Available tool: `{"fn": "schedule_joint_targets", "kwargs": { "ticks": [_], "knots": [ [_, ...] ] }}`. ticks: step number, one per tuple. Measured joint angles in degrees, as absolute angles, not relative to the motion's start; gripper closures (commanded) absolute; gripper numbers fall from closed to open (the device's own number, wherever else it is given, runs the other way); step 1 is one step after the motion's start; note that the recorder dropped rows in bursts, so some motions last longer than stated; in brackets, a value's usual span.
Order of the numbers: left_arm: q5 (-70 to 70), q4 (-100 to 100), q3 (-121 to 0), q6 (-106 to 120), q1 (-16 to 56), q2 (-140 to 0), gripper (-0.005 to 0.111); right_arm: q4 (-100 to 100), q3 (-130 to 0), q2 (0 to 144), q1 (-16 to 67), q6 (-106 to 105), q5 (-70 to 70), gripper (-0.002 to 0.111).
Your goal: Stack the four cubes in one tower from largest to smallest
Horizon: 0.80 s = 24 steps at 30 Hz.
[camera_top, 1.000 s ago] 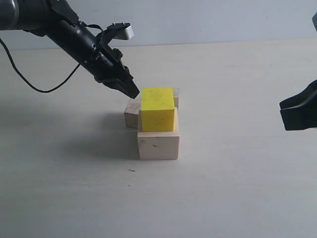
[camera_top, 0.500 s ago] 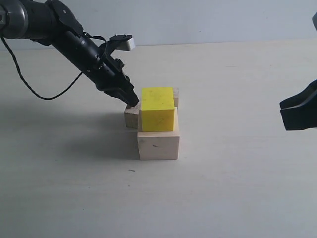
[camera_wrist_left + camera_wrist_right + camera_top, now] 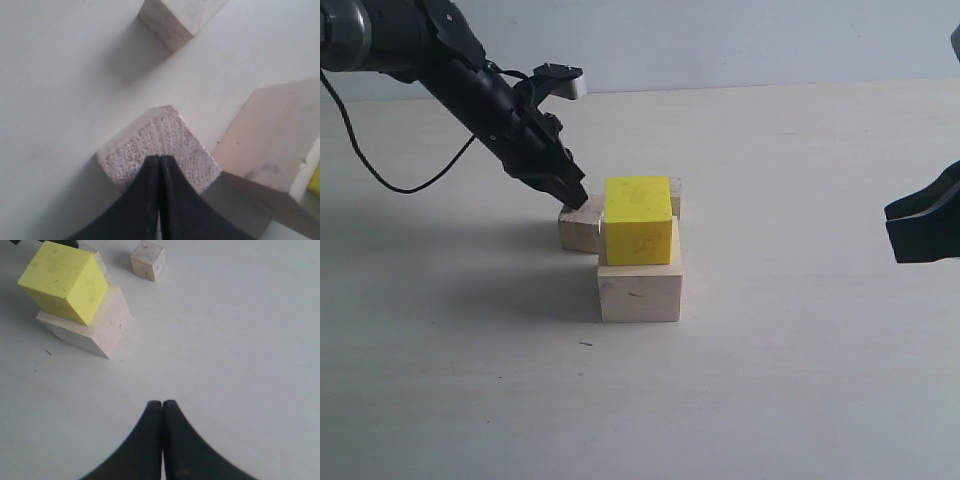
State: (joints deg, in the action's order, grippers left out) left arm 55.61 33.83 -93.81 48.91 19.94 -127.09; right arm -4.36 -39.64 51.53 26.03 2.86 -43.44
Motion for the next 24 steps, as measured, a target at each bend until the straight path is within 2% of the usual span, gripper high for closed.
{"fn": "schedule_joint_targets", "kwargs": {
  "ticks": [7,13,24],
  "knots": [
    [54.8,29.9,-94.1,46.7,19.9,-126.7,0.107,-4.4,-39.6,51.5,26.0,2.9,-43.4,0.108],
    [56.0,28.3,-93.9,45.3,16.9,-126.3,0.107,-4.4,-39.6,51.5,26.0,2.8,-43.4,0.108],
    [54.0,20.5,-87.8,43.4,14.3,-121.8,0.107,-4.4,-39.6,51.5,26.0,2.8,-43.4,0.108]
  ]
}}
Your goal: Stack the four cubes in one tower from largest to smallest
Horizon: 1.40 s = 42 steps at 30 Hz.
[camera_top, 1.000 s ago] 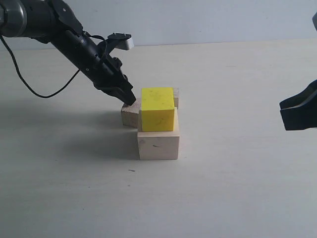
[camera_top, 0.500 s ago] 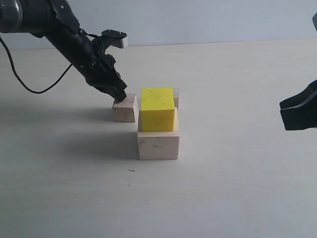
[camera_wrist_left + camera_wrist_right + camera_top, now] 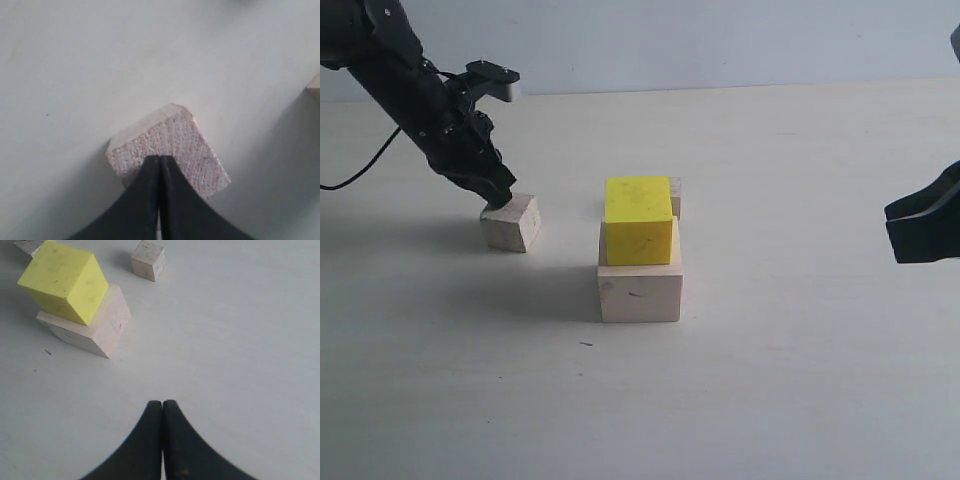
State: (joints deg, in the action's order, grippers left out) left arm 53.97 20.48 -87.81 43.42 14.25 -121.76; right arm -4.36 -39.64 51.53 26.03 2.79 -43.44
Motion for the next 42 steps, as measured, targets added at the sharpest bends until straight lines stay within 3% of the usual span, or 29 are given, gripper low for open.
{"fn": "schedule_joint_targets", "kwargs": {
  "ticks": [14,17,21,23,31,42],
  "knots": [
    [51.6,12.4,-85.5,35.6,12.7,-113.3,0.106,-4.4,-39.6,51.5,26.0,2.8,-43.6,0.108],
    [51.5,12.4,-85.5,34.1,14.2,-111.4,0.093,-4.4,-39.6,51.5,26.0,2.8,-43.6,0.108],
    [51.5,12.2,-85.5,30.8,17.3,-110.9,0.048,-4.5,-39.6,51.5,26.0,2.8,-43.6,0.108],
    [51.5,10.5,-85.5,29.2,19.0,-110.9,0.036,-4.5,-39.6,51.5,26.0,2.8,-43.6,0.108],
    [50.7,-6.6,-85.5,14.8,24.3,-110.9,0.038,-4.5,-39.6,51.5,26.0,2.8,-43.7,0.108],
    [53.1,-8.3,-85.5,11.3,24.3,-112.9,0.031,-4.5,-39.6,51.5,26.0,2.8,-43.8,0.108]
  ]
}}
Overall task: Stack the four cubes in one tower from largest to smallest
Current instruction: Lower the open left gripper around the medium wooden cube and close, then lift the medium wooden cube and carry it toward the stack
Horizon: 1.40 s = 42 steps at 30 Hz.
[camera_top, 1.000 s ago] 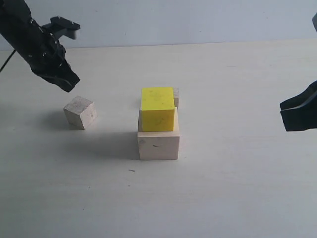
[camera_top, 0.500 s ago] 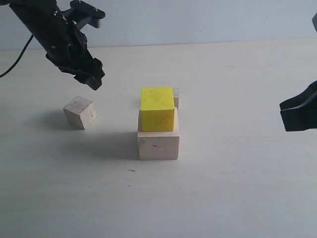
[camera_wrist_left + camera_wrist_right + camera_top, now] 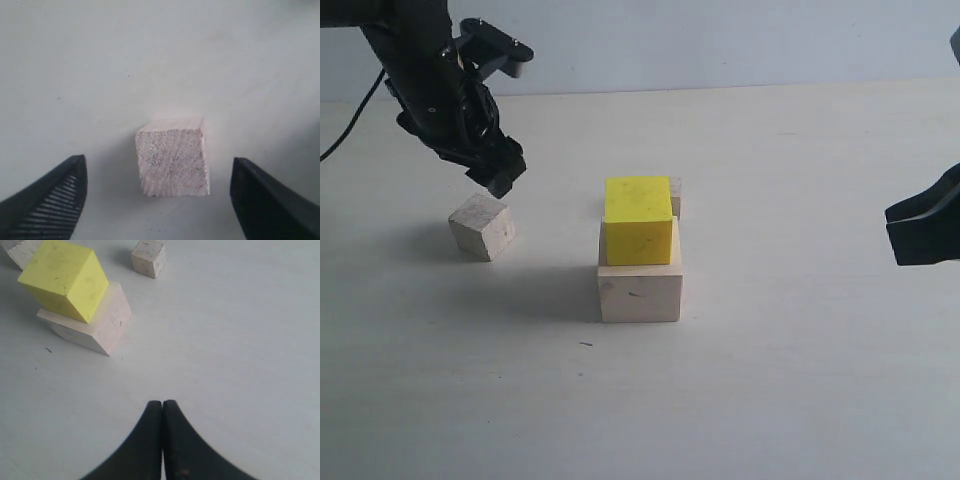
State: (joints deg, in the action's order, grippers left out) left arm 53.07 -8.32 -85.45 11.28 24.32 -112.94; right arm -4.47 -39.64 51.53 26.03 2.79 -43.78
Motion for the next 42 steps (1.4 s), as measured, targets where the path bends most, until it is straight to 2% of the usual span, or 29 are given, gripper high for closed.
{"fn": "schedule_joint_targets", "kwargs": {
  "ticks": [30,32,34,36,37,39,40,42],
  "knots": [
    [51.7,-8.0,-85.3,9.3,24.3,-121.2,0.031,-4.6,-39.6,51.5,26.0,2.8,-43.8,0.108],
    [51.7,-8.0,-85.3,9.3,24.3,-121.3,0.036,-4.6,-39.6,51.5,26.0,2.8,-43.8,0.108],
    [51.7,-8.0,-85.3,9.2,24.3,-121.4,0.049,-4.6,-39.6,51.5,26.0,2.8,-43.8,0.108],
    [51.7,-8.0,-85.3,8.6,24.3,-121.4,0.067,-4.6,-39.6,51.5,26.0,2.8,-43.8,0.108],
    [52.0,-8.1,-85.3,8.1,24.3,-121.4,0.080,-4.6,-39.6,51.5,26.0,2.8,-43.8,0.108],
    [52.4,-8.8,-85.3,7.2,24.3,-121.4,0.100,-4.6,-39.6,51.5,26.0,2.8,-43.8,0.108],
    [52.5,-9.3,-85.3,6.9,24.3,-121.4,0.106,-4.6,-39.6,51.5,26.0,2.8,-43.8,0.108],
    [53.9,-11.0,-85.3,6.5,24.3,-121.4,0.106,-4.6,-39.6,51.5,26.0,2.8,-43.8,0.108]
  ]
}}
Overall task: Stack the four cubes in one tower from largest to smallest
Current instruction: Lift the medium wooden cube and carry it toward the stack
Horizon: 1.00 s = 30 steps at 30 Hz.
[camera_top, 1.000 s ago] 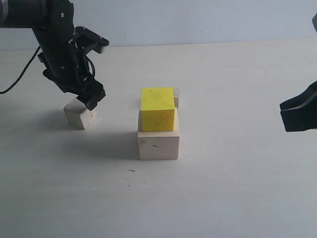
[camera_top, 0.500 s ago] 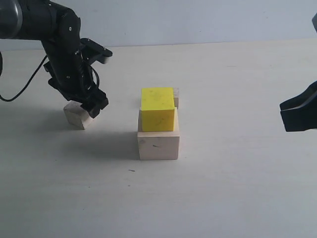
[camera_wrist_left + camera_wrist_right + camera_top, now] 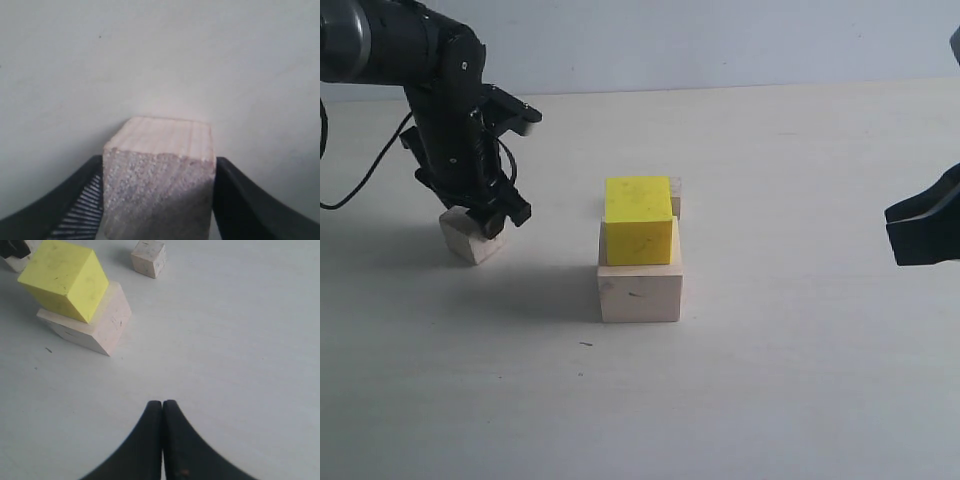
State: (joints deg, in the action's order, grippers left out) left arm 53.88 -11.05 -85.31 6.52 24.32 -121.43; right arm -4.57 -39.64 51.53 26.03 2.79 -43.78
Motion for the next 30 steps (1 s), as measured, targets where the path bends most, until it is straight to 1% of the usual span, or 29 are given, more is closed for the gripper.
{"fn": "schedule_joint_targets", "kwargs": {
  "ticks": [9,16,22,30],
  "knots": [
    [61.6,-13.4,-86.7,7.7,24.3,-114.9,0.107,-4.6,-39.6,51.5,26.0,2.8,-43.8,0.108],
    [69.0,-3.1,-92.4,23.1,24.4,-107.6,0.107,-4.6,-39.6,51.5,26.0,2.8,-43.8,0.108],
    [69.6,-0.5,-98.5,30.1,27.7,-105.4,0.107,-4.6,-39.6,51.5,26.0,2.8,-43.8,0.108],
    [69.9,1.5,-101.0,41.7,35.9,-105.2,0.107,-4.6,-39.6,51.5,26.0,2.8,-43.9,0.108]
  ]
}}
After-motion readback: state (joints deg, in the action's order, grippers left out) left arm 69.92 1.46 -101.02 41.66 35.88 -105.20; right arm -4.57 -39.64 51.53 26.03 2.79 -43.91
